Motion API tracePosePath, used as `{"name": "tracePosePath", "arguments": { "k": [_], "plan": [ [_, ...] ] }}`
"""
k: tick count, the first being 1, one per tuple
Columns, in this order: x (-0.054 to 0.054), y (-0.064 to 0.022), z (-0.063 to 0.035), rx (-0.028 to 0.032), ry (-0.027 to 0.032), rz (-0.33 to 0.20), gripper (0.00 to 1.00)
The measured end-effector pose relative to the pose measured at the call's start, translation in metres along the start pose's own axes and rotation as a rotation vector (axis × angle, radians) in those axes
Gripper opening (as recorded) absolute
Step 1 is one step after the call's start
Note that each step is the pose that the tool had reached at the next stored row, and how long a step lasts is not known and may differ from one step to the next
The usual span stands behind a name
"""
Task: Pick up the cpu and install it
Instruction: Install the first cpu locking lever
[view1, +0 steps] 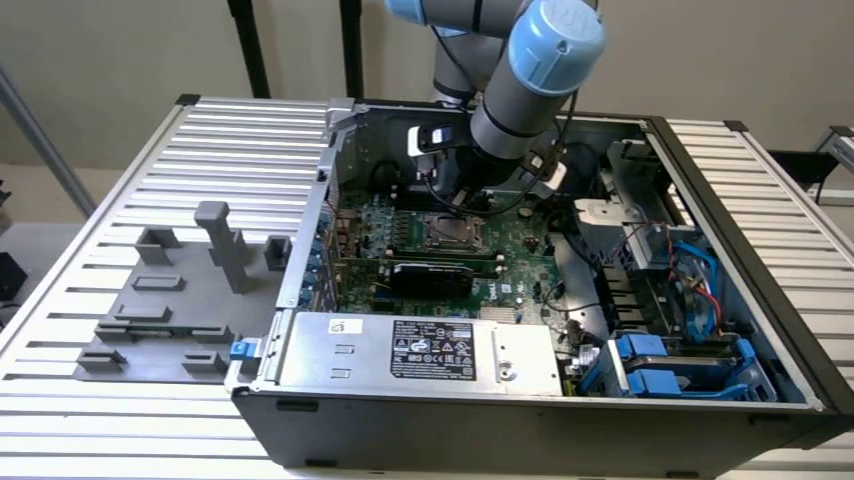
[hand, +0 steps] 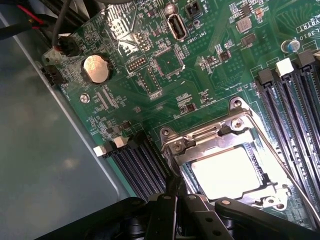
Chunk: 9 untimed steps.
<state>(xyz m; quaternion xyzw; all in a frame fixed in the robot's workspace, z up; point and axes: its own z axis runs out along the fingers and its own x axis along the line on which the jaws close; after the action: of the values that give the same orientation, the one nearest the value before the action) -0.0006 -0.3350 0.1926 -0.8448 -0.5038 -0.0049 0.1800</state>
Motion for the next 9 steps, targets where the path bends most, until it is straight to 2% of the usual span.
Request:
{"name": "tracePosePath", "arguments": {
  "k": [9],
  "plan": [
    [0.0015, 0.0031, 0.0002, 0.0001, 0.0000, 0.000, 0.11]
  ]
}}
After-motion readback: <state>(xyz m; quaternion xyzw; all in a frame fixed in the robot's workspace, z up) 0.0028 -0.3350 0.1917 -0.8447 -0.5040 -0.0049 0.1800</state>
